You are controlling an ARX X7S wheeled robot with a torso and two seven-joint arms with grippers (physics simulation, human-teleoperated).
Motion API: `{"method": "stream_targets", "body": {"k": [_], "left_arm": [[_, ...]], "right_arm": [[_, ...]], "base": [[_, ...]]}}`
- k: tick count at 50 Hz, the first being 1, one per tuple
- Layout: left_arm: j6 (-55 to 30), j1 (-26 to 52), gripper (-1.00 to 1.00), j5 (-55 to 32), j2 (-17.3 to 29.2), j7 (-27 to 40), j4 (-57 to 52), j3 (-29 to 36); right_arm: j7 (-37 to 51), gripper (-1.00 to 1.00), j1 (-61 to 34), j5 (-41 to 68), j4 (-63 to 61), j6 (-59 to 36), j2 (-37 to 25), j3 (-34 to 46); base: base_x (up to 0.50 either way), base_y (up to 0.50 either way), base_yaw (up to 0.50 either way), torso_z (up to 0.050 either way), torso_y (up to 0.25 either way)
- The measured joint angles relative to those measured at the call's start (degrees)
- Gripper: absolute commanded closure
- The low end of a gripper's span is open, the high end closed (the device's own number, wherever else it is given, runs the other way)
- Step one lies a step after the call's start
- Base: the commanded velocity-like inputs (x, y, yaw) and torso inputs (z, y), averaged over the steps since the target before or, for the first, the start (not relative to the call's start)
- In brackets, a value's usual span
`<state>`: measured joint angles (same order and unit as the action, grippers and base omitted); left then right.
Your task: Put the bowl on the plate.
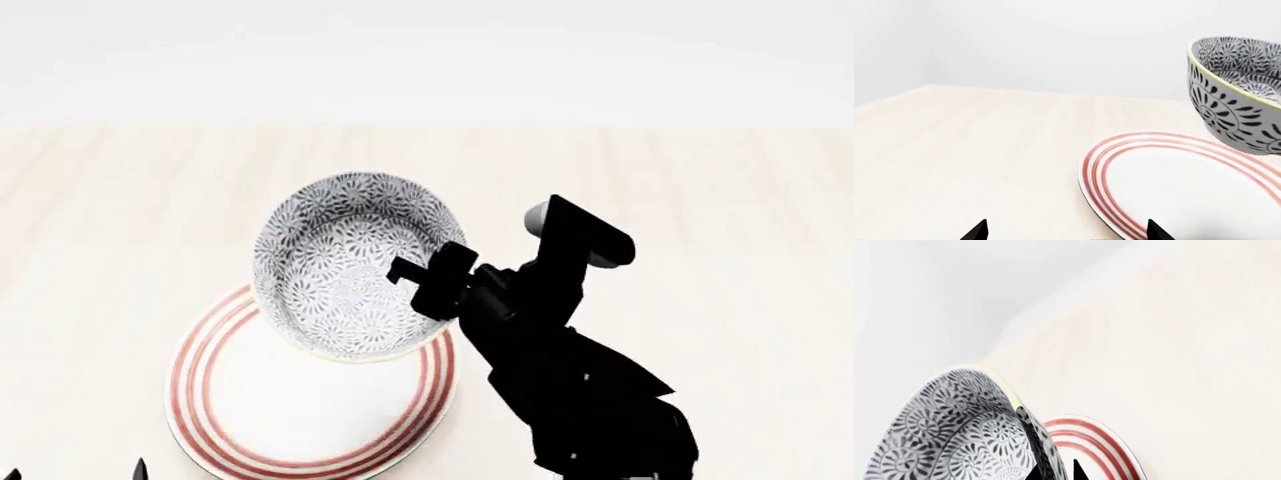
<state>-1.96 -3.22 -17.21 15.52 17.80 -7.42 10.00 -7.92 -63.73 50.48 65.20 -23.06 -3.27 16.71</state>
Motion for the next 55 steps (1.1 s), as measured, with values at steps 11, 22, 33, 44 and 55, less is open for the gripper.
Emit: {"method": "stream_targets", "body": {"k": [11,22,33,44,55], "left_arm": [[0.1,-0.5,-1.0,-0.8,0.2,0.2,-0.6,-0.1],[0.1,-1.2,-1.0,-1.5,0.4,0.6,-1.4,-0.2],[0.2,-1.9,-1.0,-2.4,0.9,0.7,-2.5,-0.5],[0.4,-3.1,-1.0,-3.6,1.5,0.8,-4.1,-1.0],[0.4,-4.3,-1.0,-4.6,2.0,1.1,-5.8,-1.4]], "right_arm": [[-1.7,1.0,-2.3,4.6,7.1,0.2,1.4,5.3],[-3.4,1.0,-3.2,17.7,9.5,1.6,1.8,18.0],[-4.2,1.0,-3.4,29.9,9.8,3.7,2.0,29.6],[-4.7,1.0,-2.1,31.6,9.8,3.4,2.0,30.7],[-5.3,1.0,-0.9,31.4,9.8,2.7,2.1,30.0]], "base": [[0.0,0.0,0.0,0.0,0.001],[0.0,0.0,0.0,0.0,0.0],[0.0,0.0,0.0,0.0,0.0],[0.0,0.0,0.0,0.0,0.001],[0.0,0.0,0.0,0.0,0.0]]}}
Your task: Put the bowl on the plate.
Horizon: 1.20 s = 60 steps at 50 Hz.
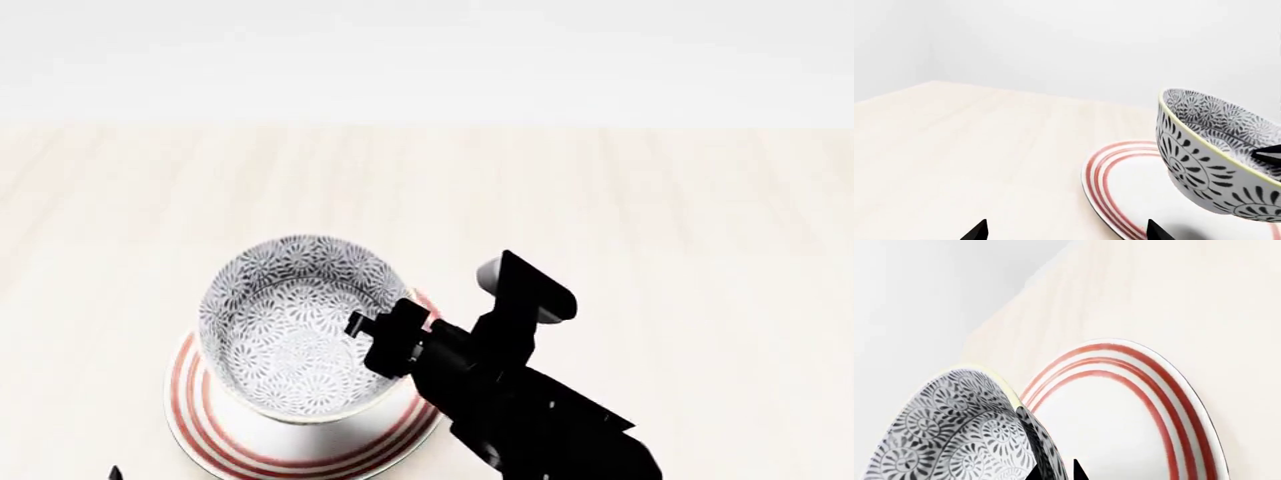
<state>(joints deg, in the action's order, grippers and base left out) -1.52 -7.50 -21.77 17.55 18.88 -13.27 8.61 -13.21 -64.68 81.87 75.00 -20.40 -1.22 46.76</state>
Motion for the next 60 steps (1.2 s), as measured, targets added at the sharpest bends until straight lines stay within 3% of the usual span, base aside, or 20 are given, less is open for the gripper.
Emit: {"method": "stream_targets", "body": {"k": [13,14,22,32,37,51,60], "left_arm": [[0.1,-0.8,-1.0,-0.9,0.4,0.2,-1.3,-0.3],[0.1,-0.8,-1.0,-0.9,0.5,0.3,-1.3,-0.3],[0.2,-1.1,-1.0,-1.4,0.7,0.3,-1.8,-0.4],[0.2,-1.1,-1.0,-1.8,0.9,0.3,-1.9,-0.3],[0.3,-1.0,-1.0,-1.9,1.0,0.3,-1.9,-0.2],[0.8,-1.6,-1.0,-1.9,1.4,0.3,-2.4,0.0],[1.1,-2.1,-1.0,-1.0,1.6,0.6,-3.3,0.7]], "right_arm": [[0.0,1.0,1.0,1.3,0.0,0.1,0.0,0.9],[0.0,-1.0,1.0,1.8,0.0,0.3,0.0,1.5],[0.1,-1.0,0.5,10.3,0.0,2.4,0.0,9.3],[-4.2,-1.0,-1.7,39.0,0.0,10.5,0.0,38.8],[-6.7,-1.0,-2.4,46.6,-0.1,17.2,0.1,46.7],[-14.5,-1.0,-2.4,54.3,-4.4,46.8,-0.6,49.6],[-4.9,-1.0,0.4,40.6,-27.0,66.0,-11.4,46.1]], "base": [[0.0,0.0,0.0,0.0,0.001],[0.0,0.0,0.0,0.0,0.0],[0.0,0.0,0.0,0.0,0.0],[0.0,0.0,0.0,0.0,0.0],[0.0,0.0,0.0,0.0,0.0],[0.0,0.0,0.0,0.0,0.0],[0.0,0.0,0.0,0.0,0.0]]}}
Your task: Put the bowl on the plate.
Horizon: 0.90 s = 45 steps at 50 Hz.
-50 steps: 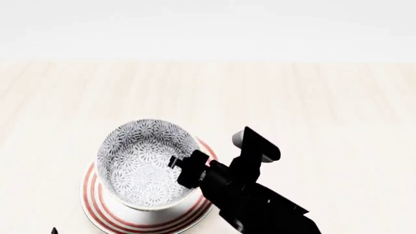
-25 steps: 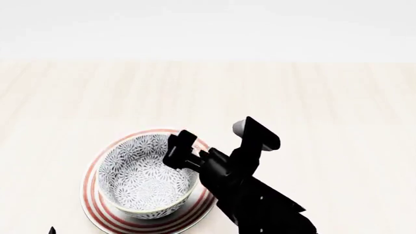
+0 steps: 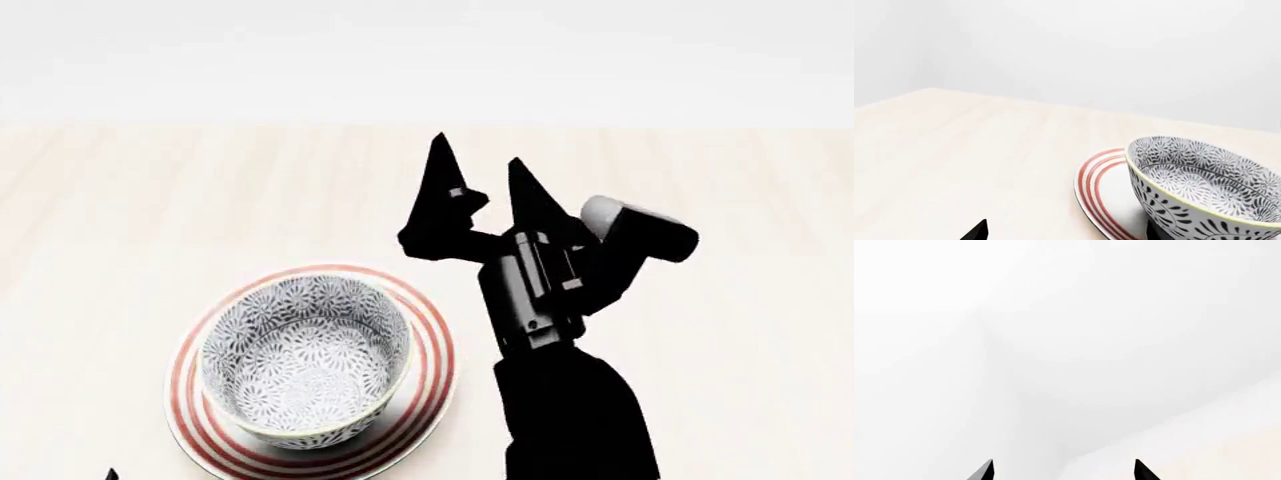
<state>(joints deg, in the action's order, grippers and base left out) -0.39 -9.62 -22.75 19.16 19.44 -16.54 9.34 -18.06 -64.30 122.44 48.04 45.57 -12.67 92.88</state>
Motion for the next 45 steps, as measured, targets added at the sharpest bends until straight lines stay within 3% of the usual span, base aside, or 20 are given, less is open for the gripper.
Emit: {"method": "stream_targets", "body": {"k": [13,25,34,45], "left_arm": [[1.2,-0.2,-1.0,1.6,0.6,0.1,-1.4,0.6],[7.8,-3.0,-1.0,5.8,0.6,1.7,-4.6,-0.5],[14.4,-6.2,-1.0,8.7,0.0,3.5,-7.2,-2.2],[17.6,-7.9,-1.0,10.3,-0.2,4.5,-8.3,-2.8]], "right_arm": [[25.4,-1.0,9.4,-34.7,-27.1,9.3,-17.1,-8.8],[48.2,-1.0,16.7,-62.9,-47.0,6.6,-30.0,-12.3],[60.2,-1.0,21.6,-78.1,-57.7,4.3,-36.5,-13.8],[68.4,-1.0,25.7,-89.3,-65.4,2.6,-40.6,-15.3]], "base": [[0.0,0.0,0.0,0.0,0.0],[0.0,0.0,0.0,0.0,0.0],[0.0,0.0,0.0,0.0,0.0],[0.0,0.0,0.0,0.0,0.0]]}}
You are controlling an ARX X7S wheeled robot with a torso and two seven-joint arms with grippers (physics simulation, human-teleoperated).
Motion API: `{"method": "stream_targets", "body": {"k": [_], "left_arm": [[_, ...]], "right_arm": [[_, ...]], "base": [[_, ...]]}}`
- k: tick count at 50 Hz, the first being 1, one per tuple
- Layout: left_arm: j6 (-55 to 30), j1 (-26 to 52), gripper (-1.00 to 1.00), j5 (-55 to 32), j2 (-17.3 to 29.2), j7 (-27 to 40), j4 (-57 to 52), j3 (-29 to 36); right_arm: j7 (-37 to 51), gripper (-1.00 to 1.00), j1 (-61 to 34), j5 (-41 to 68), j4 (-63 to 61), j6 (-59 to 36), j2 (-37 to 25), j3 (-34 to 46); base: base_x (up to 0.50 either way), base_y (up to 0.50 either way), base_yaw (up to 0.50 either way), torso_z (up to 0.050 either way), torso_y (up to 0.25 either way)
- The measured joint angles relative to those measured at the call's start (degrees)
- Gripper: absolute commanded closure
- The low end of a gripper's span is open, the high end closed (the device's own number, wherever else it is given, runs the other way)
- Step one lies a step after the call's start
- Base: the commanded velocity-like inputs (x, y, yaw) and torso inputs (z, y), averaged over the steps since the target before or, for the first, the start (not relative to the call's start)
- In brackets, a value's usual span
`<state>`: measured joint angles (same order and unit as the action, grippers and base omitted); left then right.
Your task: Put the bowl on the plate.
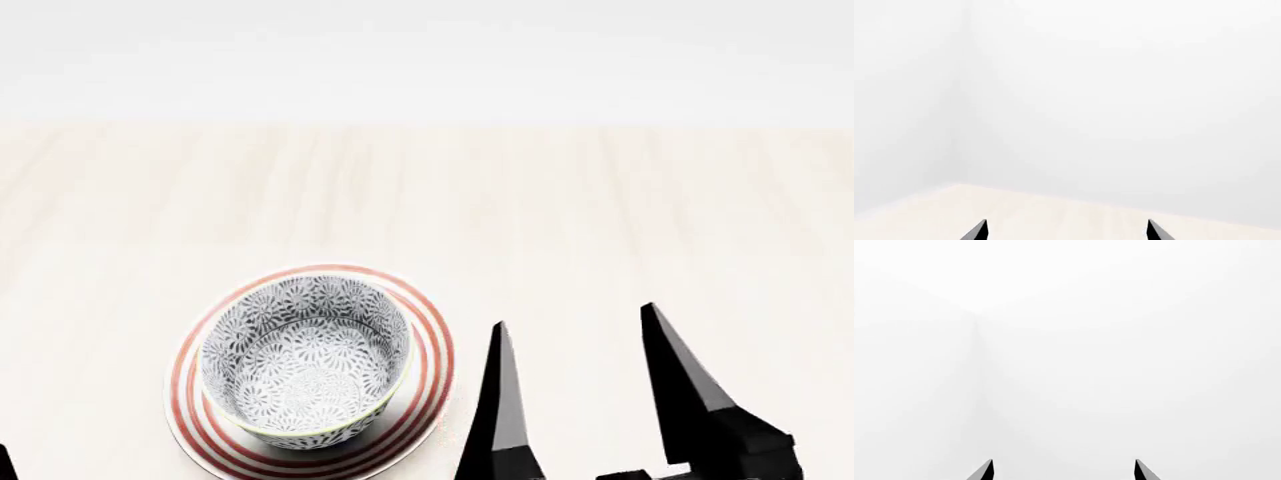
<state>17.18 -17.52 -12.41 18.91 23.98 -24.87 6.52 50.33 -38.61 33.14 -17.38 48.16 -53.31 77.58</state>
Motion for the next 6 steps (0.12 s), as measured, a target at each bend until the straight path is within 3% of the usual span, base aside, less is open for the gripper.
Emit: {"method": "stream_targets", "body": {"k": [6], "left_arm": [[0.7,-0.5,-1.0,0.3,0.1,0.2,-0.3,0.0]], "right_arm": [[3.0,-1.0,1.6,-4.3,-2.9,-1.1,-1.3,-0.6]], "base": [[0.0,0.0,0.0,0.0,0.0]]}}
